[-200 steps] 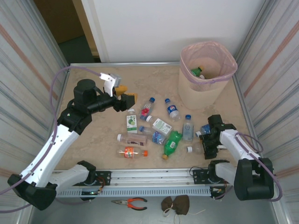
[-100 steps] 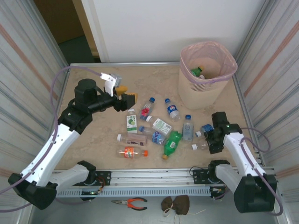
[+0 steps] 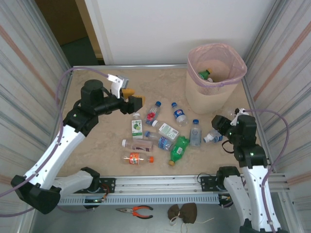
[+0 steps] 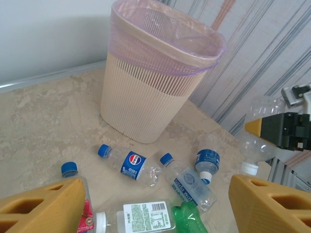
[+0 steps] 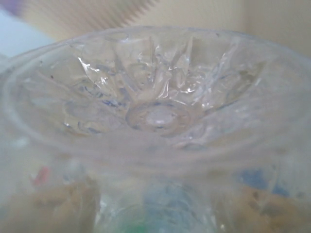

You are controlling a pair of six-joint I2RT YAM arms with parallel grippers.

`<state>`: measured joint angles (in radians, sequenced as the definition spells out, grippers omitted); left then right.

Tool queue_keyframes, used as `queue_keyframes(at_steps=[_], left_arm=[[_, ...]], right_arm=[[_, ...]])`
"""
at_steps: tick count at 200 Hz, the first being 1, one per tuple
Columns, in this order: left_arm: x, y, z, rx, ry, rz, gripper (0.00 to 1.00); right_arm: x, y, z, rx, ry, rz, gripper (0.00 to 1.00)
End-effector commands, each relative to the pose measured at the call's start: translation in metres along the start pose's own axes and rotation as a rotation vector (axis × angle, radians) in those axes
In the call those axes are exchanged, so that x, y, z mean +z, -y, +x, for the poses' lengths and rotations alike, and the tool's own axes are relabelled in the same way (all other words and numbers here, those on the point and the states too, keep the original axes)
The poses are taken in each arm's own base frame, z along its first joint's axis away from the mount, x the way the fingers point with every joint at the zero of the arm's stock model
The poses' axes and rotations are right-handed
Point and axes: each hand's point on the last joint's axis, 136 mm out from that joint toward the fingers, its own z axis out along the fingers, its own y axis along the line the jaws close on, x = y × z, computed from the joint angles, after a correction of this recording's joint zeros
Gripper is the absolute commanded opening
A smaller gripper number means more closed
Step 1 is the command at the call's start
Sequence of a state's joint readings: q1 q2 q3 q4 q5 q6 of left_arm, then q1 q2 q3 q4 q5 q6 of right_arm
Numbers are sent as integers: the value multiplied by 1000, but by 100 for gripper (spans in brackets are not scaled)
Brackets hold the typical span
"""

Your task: Put the plastic bottles in the bin

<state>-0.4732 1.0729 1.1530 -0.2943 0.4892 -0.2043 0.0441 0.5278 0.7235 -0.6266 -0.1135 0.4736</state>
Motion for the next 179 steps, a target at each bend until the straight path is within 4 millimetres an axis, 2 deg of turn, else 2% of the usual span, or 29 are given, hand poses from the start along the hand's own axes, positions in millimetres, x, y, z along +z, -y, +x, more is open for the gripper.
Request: queue_keyframes(at_steps=[1,21,43,80,100,121,147,179], left_arm=[[-5,11,-17,12,39,40,78],[-2,14,-18,0,35,62,78],[1,18,-18,-17,20,99,77],[5,15,-15,-61,-2,91,78],[6,15,-11,-80,-21,96,78],[4,28,-8,-68,-40,171,78],[-2,51,-7,-37,-52,301,77],[-7,67,-8,-29,-56,406,76]], right_arm=[[-15,-49,-28,-473,116,-214,56],[-20,-72,-32,-687,121,-310,56],[-24,-93,-35,-914,145,-387,51],[-26,-123,-11,-1462,179,-514,37],[-17,-134,-10,-1715,227,-468,38],[-13,-152,-13,-1929,301,-415,37],[-13,-177,-15,-2233,473,-338,35],[-23,-210,-20,-2448,684,-244,32]])
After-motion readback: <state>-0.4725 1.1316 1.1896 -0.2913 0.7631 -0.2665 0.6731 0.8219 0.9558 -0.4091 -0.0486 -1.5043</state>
